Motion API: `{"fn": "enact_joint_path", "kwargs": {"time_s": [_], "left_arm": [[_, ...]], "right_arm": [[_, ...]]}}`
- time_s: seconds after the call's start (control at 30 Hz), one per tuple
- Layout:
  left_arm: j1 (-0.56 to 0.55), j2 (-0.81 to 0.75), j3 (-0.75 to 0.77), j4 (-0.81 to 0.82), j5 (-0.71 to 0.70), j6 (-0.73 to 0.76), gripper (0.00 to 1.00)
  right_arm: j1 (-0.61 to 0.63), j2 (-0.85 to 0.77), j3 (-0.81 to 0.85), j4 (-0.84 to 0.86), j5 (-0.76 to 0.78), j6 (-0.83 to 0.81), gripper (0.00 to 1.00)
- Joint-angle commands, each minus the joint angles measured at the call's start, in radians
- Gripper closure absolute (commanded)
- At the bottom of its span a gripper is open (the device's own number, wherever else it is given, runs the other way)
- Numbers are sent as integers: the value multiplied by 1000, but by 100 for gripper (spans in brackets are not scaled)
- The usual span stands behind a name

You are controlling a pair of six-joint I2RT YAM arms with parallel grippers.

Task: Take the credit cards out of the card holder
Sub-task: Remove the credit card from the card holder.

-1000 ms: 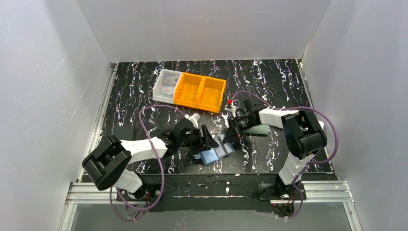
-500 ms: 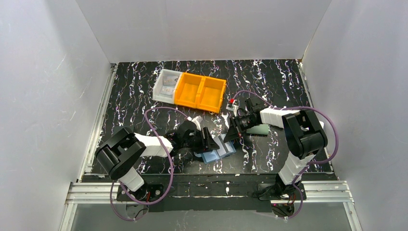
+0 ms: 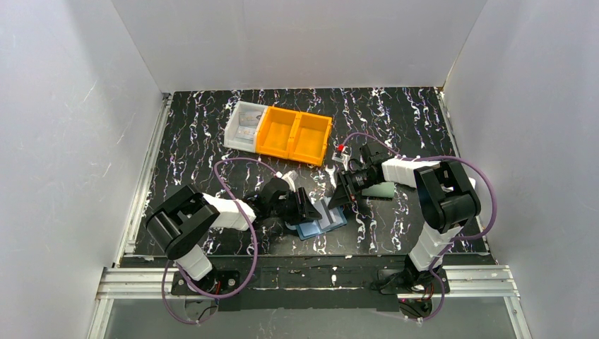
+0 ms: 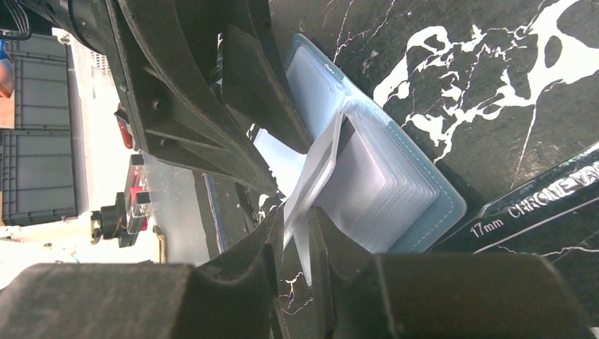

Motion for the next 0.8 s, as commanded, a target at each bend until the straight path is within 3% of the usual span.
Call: {"fn": "enact_joint_path", "kwargs": {"time_s": [0.0, 0.2, 0.4, 0.77], "left_arm": [[-5, 12, -5, -20, -23, 24, 58], [-5, -3, -17, -8, -39, 23, 58], [-5, -54, -65, 55, -49, 0, 54], [-2, -37, -122, 242, -39, -96, 52]], "right_arm": [[3, 9, 14, 12, -13, -9, 71], [8, 20, 18, 0, 21, -8, 75], [8, 43, 32, -13, 37, -3, 99], [-12, 25, 5, 68, -66, 72, 99]]}}
